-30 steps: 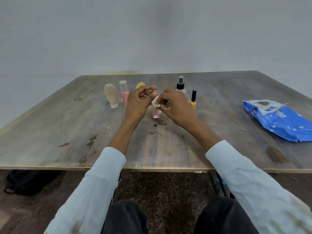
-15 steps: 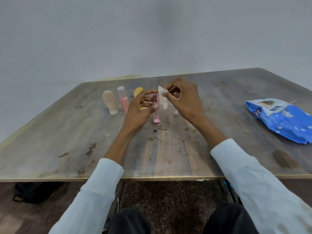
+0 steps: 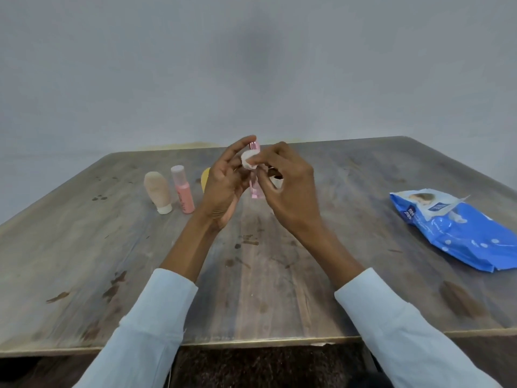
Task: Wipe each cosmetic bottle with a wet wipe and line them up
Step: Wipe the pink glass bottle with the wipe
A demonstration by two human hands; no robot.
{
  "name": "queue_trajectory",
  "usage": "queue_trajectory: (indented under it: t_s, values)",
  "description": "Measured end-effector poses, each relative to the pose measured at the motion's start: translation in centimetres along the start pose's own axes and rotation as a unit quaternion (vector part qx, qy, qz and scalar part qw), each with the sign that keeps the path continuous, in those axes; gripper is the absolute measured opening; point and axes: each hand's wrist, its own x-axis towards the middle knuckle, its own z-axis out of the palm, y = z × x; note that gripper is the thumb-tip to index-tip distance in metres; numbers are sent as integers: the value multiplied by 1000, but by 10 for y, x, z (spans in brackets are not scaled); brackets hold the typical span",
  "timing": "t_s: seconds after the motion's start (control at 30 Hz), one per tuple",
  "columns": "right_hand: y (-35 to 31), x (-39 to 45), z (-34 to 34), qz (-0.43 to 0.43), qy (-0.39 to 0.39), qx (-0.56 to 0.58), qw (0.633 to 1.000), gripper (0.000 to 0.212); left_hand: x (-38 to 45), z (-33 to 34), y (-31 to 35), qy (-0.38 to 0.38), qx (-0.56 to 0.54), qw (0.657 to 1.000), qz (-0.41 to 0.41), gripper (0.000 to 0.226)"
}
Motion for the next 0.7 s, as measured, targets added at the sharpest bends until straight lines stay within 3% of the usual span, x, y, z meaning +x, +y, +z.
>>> queue_trajectory:
  t_s: [0.2,0.4,0.53,0.7]
  values:
    - [10,-1,-1,37,16,-43,998,19,-1,-6,7,19,-71,997,31,51]
    - [-3,-6,2,-44,-34,-71,996,21,-1,-10,11,57,-92,994,33,52]
    - [5,-3,2,28,-10,-79,996,21,-2,-6,11,66,-97,993,32,51]
    - [-9,-8,3,-51,-60,-79,994,18,0,-17,9,89,-105,990,39,49]
